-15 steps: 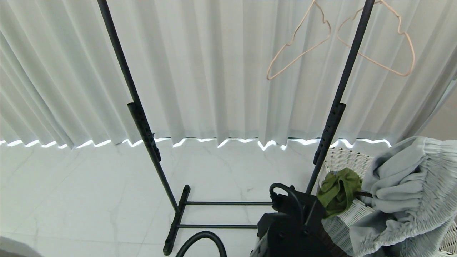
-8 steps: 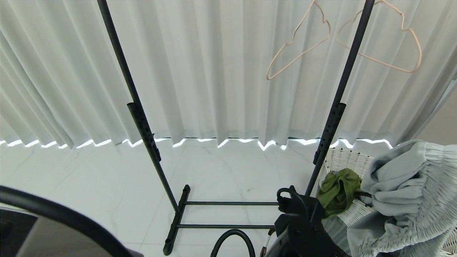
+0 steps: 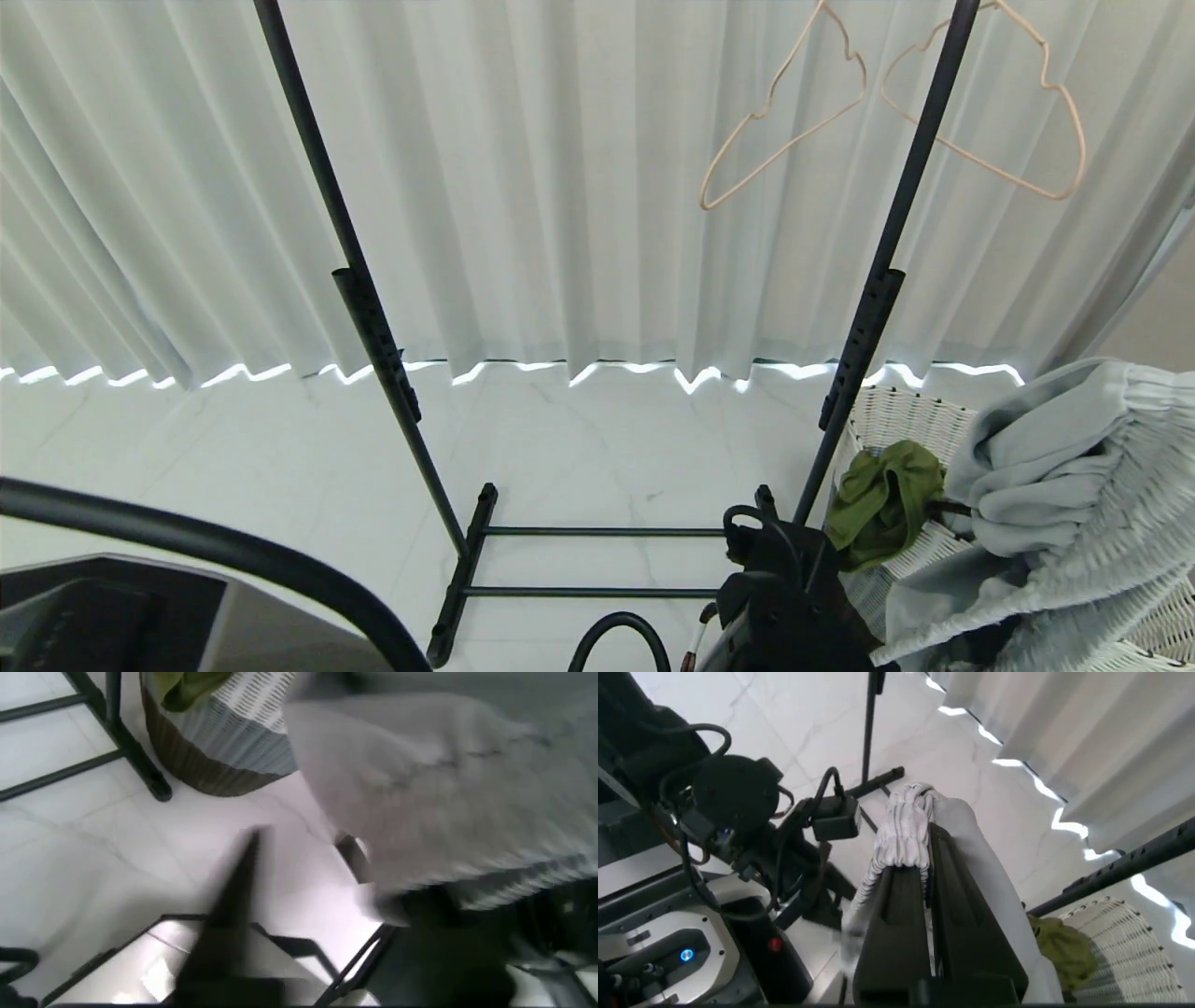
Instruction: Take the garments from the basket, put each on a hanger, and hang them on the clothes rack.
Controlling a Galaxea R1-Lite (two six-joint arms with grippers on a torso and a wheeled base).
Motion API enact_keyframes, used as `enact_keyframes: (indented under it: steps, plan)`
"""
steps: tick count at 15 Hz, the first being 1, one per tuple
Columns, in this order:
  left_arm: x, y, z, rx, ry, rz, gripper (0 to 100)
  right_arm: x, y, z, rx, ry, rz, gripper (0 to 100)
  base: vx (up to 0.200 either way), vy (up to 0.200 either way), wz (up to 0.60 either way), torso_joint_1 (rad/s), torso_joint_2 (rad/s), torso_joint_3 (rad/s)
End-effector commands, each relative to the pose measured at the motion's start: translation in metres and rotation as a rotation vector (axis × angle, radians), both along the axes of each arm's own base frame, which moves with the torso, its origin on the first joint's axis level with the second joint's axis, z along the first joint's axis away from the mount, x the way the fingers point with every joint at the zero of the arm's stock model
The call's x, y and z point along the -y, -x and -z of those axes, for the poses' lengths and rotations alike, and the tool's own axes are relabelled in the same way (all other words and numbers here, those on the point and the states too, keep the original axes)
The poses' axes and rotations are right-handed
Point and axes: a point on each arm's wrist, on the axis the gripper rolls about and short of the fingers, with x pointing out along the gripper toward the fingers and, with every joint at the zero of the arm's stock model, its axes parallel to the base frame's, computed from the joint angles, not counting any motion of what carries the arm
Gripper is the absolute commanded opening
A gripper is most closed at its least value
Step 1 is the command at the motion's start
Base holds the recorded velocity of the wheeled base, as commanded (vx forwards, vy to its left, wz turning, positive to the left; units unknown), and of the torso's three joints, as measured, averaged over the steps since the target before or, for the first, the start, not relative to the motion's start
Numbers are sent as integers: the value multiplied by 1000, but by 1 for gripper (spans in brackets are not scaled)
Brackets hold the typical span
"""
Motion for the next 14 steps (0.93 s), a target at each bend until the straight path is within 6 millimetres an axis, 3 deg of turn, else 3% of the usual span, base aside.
enact_keyframes:
  steps: [1, 3, 6, 8, 11, 14]
  plan:
    - [-14, 18, -10, 33, -17, 50, 0, 1, 1, 0, -3, -6, 9, 0, 0, 0, 0, 0, 0, 0]
    - [-39, 39, -17, 98, -62, 68, 0, 0, -1, 2, -20, -6, 48, 0, 0, 0, 0, 0, 0, 0]
    - [-67, 53, -59, 232, 16, 106, 0, -2, -3, 5, -43, 2, 57, 0, 0, 0, 0, 0, 0, 0]
    - [-86, 59, -87, 270, 57, 112, 0, -4, -5, 18, -67, 43, 58, 0, 0, 0, 0, 0, 0, 0]
    - [-125, 71, -125, 315, 124, 106, 0, -10, -12, 24, -59, 53, 65, 0, 0, 0, 0, 0, 0, 0]
    - [-174, 78, -150, 356, 147, 60, 0, -28, -29, 23, -16, 41, 126, 0, 0, 0, 0, 0, 0, 0]
